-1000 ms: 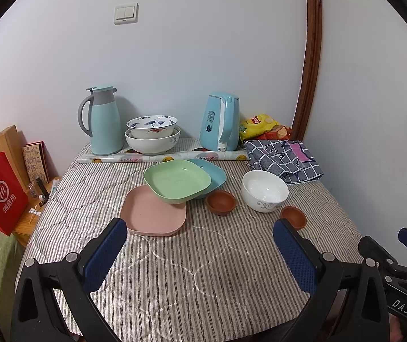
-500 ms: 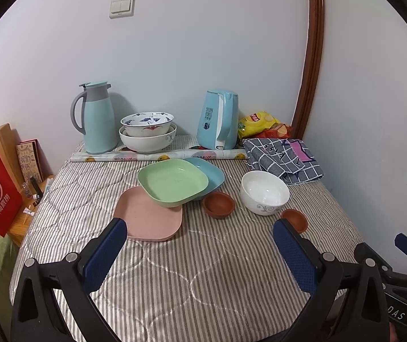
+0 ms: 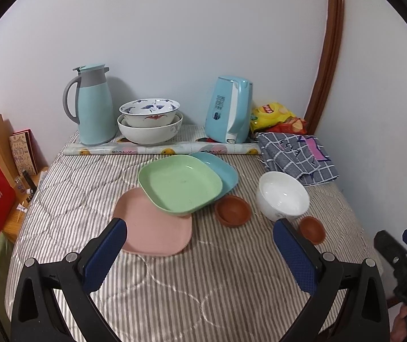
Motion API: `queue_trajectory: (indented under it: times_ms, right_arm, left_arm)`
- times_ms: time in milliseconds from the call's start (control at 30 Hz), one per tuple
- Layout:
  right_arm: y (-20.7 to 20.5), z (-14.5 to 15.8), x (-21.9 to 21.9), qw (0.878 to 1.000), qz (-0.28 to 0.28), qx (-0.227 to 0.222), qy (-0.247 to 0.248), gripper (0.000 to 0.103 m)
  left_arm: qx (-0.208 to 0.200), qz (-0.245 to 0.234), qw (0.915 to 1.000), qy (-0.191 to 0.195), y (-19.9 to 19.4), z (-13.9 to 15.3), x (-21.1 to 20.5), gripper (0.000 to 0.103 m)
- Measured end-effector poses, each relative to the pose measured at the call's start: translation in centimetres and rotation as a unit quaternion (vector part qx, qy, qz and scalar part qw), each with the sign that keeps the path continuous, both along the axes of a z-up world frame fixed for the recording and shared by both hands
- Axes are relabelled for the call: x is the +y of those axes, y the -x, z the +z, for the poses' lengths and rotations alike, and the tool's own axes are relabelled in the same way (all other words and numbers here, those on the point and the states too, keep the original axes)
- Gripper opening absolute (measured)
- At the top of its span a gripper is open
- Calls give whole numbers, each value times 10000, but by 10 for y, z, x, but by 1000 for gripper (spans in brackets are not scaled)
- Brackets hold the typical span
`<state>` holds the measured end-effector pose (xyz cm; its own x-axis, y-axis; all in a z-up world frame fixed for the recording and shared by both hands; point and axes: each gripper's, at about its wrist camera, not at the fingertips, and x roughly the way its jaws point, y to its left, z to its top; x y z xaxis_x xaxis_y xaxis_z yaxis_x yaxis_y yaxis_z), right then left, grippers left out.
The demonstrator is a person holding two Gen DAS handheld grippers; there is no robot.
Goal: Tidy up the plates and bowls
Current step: 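Move both grippers toward the rim of the green square plate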
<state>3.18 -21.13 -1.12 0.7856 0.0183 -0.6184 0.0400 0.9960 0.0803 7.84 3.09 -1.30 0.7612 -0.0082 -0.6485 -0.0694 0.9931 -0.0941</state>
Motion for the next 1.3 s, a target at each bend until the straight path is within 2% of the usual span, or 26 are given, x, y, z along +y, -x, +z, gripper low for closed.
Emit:
queue_trajectory:
  times_ms: [300,533,733,967,1033,1300]
  right_arm:
    - [-51,-6,25,9993,321,196,-15,103]
    - [-88,-11,55,9975,629,294,106,100]
    - [-115,-20,81,9957,833,387,146,93]
    - [-142,-38,105,9936,985,490,254,86]
    - [-149,-45,109,9930,1015,562,235,80]
    - [-176,-66,119,9913,1044,774,214,73]
  left_arm:
    - [236,159,9996,-73,-46,-14,25,103]
    - [429,290,9987,14,-77,-29,49,103]
    - [531,251,9981,-190,-100,-33,62,102]
    - [575,145,9980,-200,-121,-40,78,102]
    - [609,112,9978,-227,-128,-44,80,102]
    - [705,24,9974,-159,-153,-60,87,99]
